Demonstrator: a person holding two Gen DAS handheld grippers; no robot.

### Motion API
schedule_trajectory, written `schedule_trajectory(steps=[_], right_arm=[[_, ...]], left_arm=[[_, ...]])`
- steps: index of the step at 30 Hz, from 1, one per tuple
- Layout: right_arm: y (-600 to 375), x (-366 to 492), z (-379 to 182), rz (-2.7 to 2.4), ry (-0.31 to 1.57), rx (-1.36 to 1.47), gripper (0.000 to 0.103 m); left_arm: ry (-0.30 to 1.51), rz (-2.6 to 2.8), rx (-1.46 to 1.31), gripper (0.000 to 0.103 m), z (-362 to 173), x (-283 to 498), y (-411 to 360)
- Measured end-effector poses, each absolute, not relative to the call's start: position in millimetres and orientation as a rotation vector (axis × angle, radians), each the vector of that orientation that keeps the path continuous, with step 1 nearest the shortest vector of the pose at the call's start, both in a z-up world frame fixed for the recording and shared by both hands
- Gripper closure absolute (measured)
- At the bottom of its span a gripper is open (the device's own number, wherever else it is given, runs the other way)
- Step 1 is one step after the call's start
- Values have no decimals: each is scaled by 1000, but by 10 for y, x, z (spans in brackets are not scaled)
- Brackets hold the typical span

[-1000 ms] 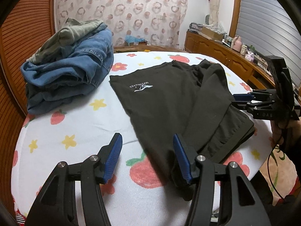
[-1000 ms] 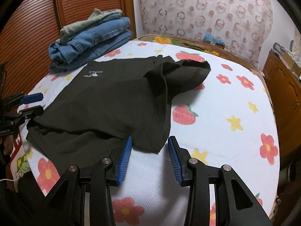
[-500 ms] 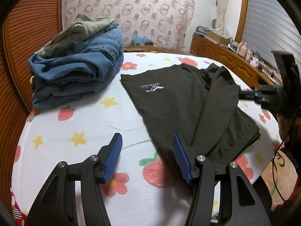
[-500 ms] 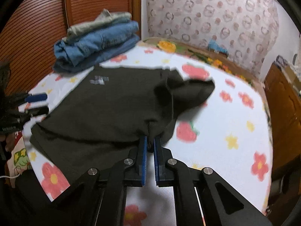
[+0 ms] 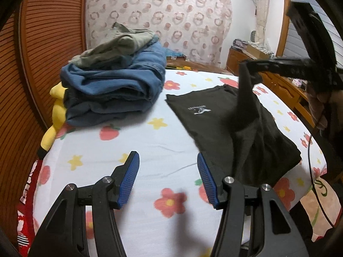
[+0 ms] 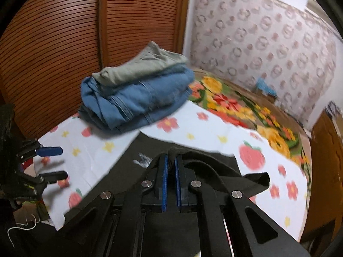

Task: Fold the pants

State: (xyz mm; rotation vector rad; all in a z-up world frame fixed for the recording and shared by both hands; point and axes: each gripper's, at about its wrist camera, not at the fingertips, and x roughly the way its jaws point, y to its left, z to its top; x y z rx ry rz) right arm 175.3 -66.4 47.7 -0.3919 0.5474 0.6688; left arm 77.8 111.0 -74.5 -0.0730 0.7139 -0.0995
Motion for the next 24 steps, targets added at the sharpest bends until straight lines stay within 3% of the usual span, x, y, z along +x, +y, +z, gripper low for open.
schedule_trajectory(steps=[10, 18, 24], right_arm=[[-475, 2045, 337, 682, 597, -369, 96], [-559, 2148, 385, 656, 591, -302, 78], [-826, 2128, 271, 622, 592, -250, 77]], left_arm=[[700, -82, -79, 46, -701, 809, 1266], [700, -100, -70, 46, -678, 903, 1171], [715, -125, -48, 46, -678, 1081, 1041]])
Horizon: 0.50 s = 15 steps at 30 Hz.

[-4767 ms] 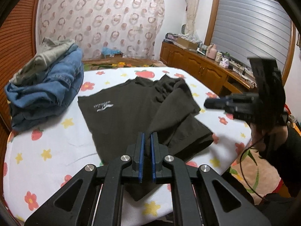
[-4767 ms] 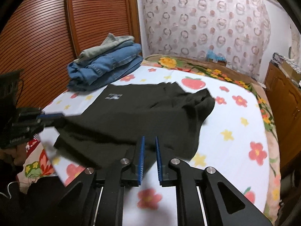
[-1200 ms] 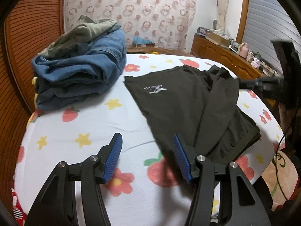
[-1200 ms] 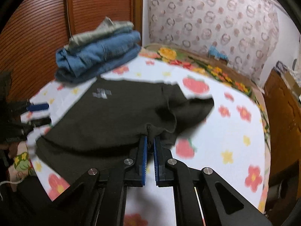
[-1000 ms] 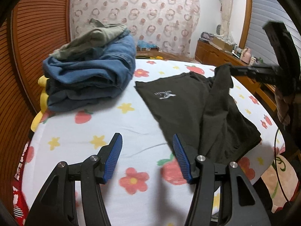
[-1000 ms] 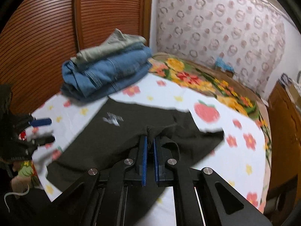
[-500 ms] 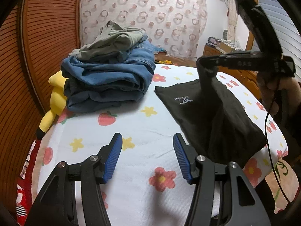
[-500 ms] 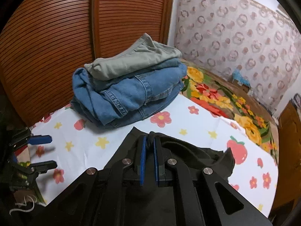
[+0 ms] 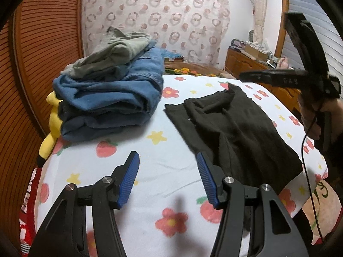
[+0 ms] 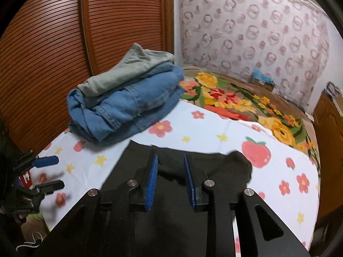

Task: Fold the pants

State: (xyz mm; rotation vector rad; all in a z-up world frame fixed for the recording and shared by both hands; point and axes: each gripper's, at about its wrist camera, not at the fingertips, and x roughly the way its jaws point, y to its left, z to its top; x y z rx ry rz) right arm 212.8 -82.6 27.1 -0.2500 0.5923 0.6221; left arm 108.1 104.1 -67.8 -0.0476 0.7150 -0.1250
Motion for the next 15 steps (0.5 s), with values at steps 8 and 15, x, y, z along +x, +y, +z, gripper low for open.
schedule_trajectory(steps=[8, 15], right_arm=[[-1256, 2244, 41, 562, 625, -180, 75], [-1433, 2340, -73, 554, 650, -166, 66]], left_arm=[[737, -165, 1, 46, -657, 1472, 798], [761, -193, 32, 46, -647, 1837, 593]])
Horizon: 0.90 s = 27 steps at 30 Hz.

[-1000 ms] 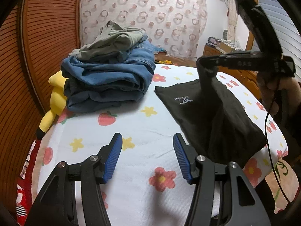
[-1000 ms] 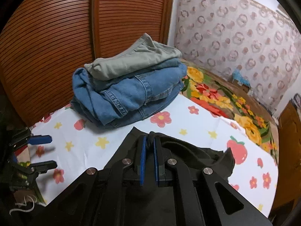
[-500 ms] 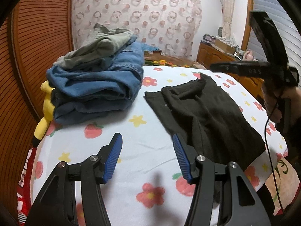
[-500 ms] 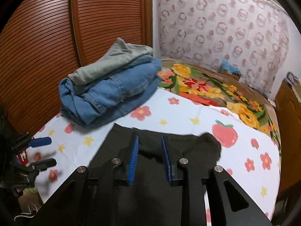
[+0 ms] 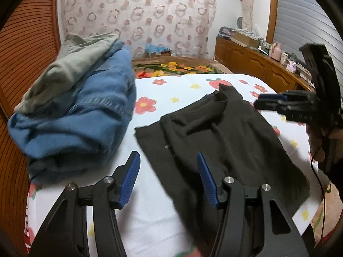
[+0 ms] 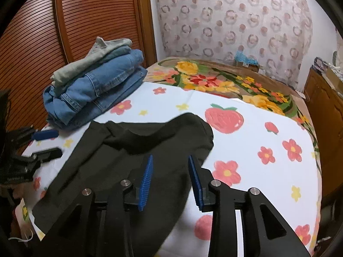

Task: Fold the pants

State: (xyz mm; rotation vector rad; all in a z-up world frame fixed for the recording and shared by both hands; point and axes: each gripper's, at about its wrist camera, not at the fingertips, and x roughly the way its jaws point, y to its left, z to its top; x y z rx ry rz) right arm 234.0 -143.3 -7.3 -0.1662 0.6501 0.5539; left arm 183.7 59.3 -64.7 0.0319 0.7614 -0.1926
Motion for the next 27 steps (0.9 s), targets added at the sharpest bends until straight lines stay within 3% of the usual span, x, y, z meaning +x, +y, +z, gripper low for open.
schedule_trajectory(steps=[7, 13, 24, 27], right_arm=[[-1421, 2515, -165, 579, 679, -197, 65], [-1447, 2646, -223, 599, 688, -182, 65], [-1442, 2703, -308, 612, 704, -168, 65], [-1432, 2707, -313, 605, 707, -173, 65]], left_arm=[[810, -222, 15, 68, -676, 2244, 508], [848, -217, 34, 78, -770, 2539, 431], [891, -198, 44, 78, -947, 2820, 401], [881, -200, 70, 93, -942, 2814, 378]])
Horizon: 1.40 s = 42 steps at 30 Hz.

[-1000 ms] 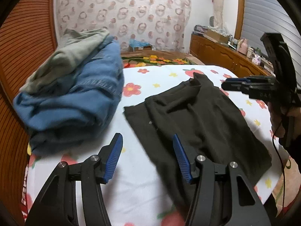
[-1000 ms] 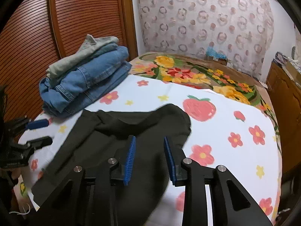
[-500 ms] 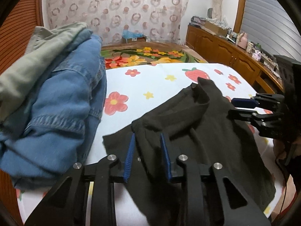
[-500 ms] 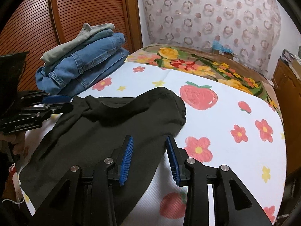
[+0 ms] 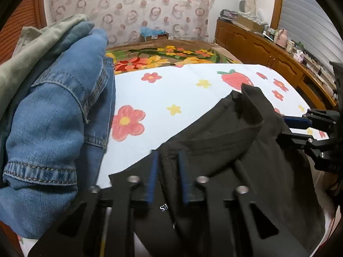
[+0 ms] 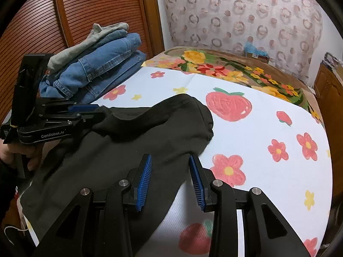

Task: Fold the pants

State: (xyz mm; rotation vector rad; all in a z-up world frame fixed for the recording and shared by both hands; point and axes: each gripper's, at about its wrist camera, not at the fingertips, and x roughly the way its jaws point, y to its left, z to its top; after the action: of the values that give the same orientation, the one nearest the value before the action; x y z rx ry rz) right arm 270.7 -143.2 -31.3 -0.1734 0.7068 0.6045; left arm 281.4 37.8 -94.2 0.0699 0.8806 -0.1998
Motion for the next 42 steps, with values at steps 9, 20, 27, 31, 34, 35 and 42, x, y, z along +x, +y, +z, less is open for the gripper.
schedule_trajectory(steps=[9, 20, 27, 31, 34, 35, 42], right_arm=[[-1447, 2698, -300, 579, 700, -178, 65], [-1478, 2637, -228, 573, 689, -178, 65], [-1513, 2474, -133, 568, 671, -185, 65], [-1560, 2329, -58, 568, 653, -170, 65], [-1592, 2171, -12, 572, 636, -158, 65], [-1607, 2114, 0, 574, 630, -153, 65], [-1744, 1697, 41, 569, 599, -127, 65]], left_arm=[[759, -208, 6, 98, -551, 2505, 547], [746, -130, 21, 99, -501, 2427, 767], [761, -117, 35, 98, -522, 2361, 759], [760, -130, 61, 75, -482, 2233, 715], [749, -152, 77, 51, -463, 2103, 669], [745, -162, 71, 51, -458, 2058, 664], [746, -197, 70, 50, -487, 1664, 570]])
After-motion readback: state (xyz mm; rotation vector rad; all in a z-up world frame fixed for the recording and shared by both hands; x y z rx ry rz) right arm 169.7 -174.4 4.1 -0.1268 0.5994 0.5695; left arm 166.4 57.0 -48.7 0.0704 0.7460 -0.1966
